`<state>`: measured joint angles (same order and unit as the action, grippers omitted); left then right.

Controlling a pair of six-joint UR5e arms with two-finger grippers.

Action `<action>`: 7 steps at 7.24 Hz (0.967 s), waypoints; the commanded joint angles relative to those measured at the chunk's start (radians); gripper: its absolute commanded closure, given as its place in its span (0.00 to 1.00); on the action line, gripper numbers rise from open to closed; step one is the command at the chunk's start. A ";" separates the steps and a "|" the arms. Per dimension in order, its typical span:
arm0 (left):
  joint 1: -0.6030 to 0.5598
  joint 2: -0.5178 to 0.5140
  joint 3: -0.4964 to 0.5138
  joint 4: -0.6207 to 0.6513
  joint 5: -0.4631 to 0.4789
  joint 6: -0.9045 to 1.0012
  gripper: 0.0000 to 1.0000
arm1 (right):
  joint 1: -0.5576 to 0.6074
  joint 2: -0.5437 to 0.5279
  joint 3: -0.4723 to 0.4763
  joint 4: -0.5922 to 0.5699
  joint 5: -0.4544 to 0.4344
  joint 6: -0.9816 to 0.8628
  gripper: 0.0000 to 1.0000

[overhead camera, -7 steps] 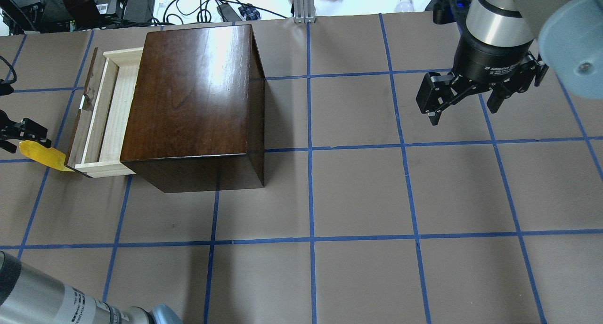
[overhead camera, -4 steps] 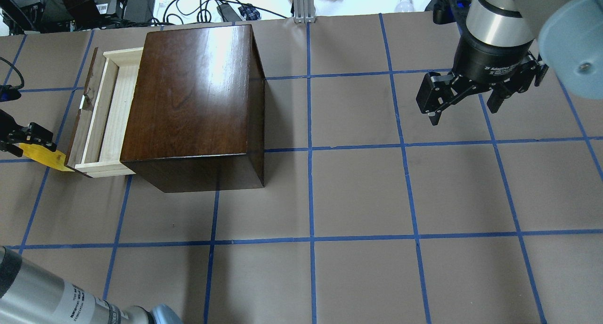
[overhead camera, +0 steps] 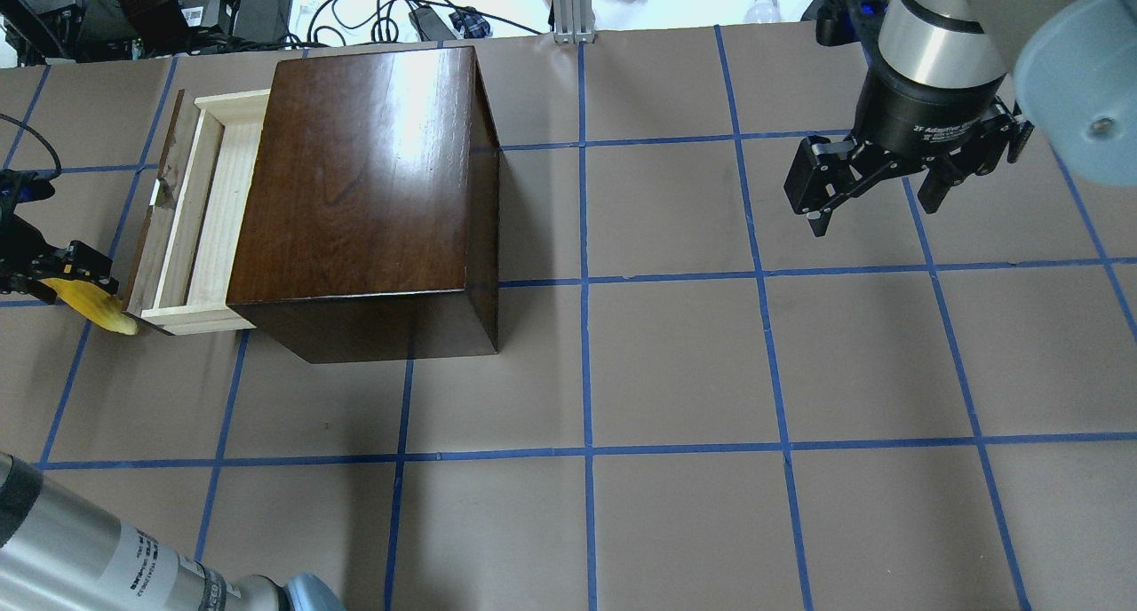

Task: Open drawer and put corn inside
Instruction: 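Lift the corn cob upright with the left gripper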

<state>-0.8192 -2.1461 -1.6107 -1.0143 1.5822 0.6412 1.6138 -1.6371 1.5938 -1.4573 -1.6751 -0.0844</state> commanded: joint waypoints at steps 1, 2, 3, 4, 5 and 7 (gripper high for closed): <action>0.000 -0.018 0.000 0.025 -0.001 0.003 0.00 | 0.000 -0.001 0.000 0.000 -0.001 0.000 0.00; 0.002 -0.020 0.000 0.025 -0.001 0.003 0.00 | 0.000 0.000 0.000 0.000 0.000 0.000 0.00; 0.002 -0.020 0.000 0.025 -0.001 0.003 0.00 | 0.000 -0.001 0.000 0.000 0.000 0.000 0.00; 0.002 -0.020 0.000 0.026 -0.001 0.011 0.26 | 0.000 -0.001 0.000 0.000 0.000 0.000 0.00; 0.002 -0.020 0.000 0.026 -0.001 0.018 0.56 | 0.000 -0.001 0.000 0.000 0.000 0.000 0.00; 0.002 -0.020 0.000 0.025 -0.001 0.020 0.86 | 0.000 -0.001 0.000 0.000 0.000 0.000 0.00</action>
<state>-0.8176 -2.1654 -1.6106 -0.9889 1.5816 0.6587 1.6138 -1.6378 1.5938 -1.4573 -1.6751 -0.0844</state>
